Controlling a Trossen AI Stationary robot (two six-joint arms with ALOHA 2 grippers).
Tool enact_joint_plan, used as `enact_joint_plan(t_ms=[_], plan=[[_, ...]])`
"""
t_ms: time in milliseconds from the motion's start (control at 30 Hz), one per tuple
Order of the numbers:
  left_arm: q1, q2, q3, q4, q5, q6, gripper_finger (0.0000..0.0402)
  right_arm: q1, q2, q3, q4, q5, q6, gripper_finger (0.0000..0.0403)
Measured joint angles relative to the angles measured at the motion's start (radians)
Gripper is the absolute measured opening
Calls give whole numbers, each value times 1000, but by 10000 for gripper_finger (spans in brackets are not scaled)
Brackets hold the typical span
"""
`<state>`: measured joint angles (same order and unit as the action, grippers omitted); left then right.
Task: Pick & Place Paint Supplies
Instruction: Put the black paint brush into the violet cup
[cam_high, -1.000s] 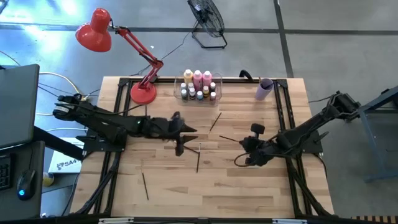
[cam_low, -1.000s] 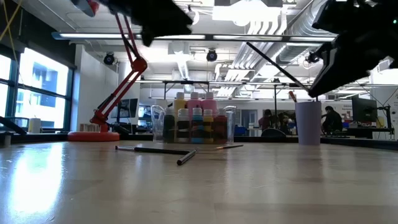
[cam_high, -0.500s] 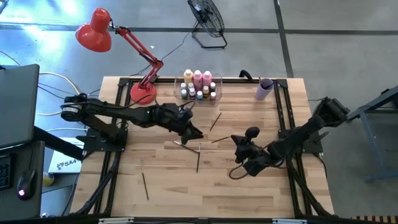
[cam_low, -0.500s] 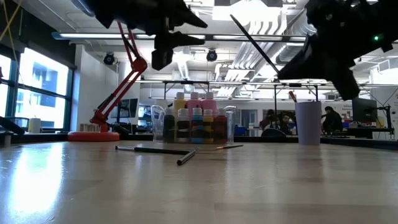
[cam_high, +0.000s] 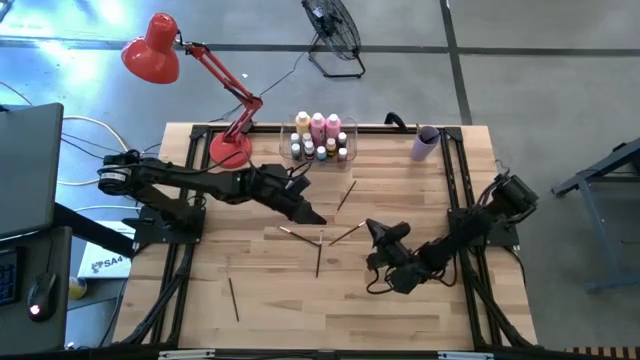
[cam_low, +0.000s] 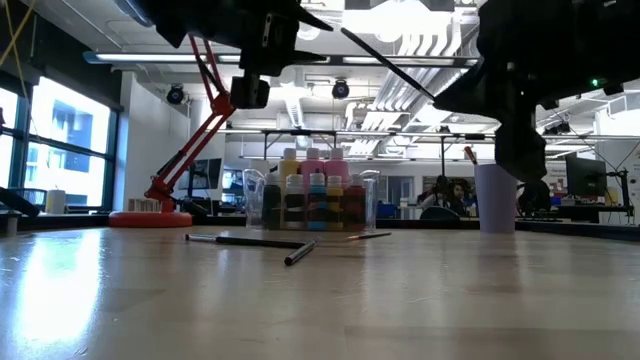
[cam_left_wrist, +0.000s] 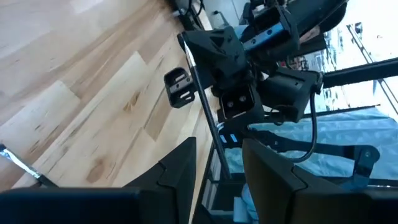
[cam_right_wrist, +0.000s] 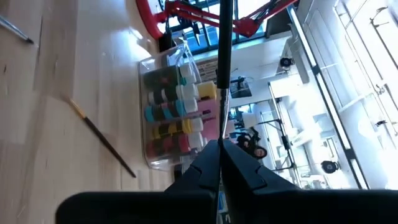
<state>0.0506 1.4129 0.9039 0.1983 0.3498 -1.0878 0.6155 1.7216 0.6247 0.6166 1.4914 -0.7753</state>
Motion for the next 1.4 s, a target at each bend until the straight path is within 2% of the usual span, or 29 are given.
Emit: enact_joint_plan(t_ms=[300, 433, 633, 1033, 1267, 1400], plan=[[-13, 95, -1, 42, 1, -44, 129, -3, 5, 51, 33, -31, -42, 3], [-21, 139, 0, 170, 47, -81, 129, -8, 5, 57, 32, -61, -42, 3], [-26, 161, 0, 279, 56, -98, 129, -7, 5, 58, 28, -109, -42, 3], [-41, 163, 0, 270, 46, -100, 129, -10, 5, 58, 25, -107, -42, 3], [-87, 163, 0, 269, -42, -98, 129, -10, 5, 58, 23, -114, -42, 3], [-93, 163, 0, 266, -47, -97, 129, -10, 5, 57, 23, -114, -42, 3]])
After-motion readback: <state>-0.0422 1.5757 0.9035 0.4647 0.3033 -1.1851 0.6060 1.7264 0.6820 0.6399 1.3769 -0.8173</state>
